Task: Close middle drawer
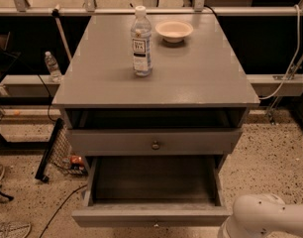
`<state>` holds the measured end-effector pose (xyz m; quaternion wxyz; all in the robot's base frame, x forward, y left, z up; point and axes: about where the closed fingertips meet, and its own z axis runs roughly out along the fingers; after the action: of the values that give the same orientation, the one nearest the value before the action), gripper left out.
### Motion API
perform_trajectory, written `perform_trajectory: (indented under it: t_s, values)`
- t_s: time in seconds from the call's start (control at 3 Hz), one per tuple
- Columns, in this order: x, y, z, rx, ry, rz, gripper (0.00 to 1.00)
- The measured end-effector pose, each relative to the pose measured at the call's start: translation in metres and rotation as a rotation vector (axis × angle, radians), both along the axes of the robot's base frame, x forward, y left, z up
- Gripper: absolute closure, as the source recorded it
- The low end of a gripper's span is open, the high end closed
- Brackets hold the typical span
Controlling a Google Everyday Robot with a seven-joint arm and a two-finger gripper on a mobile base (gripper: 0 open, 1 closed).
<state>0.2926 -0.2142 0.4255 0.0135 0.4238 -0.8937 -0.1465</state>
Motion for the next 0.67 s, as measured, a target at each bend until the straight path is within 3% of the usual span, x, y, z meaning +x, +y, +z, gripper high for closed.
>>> perform_trajectory:
  t_s: [0.33,0.67]
  values:
    - [-0.0011,0.0005,-0.0022,0.003,0.003,0.003,0.00]
    - [-0.0020,0.0007,-0.0027,0.004,0.005,0.004,0.15]
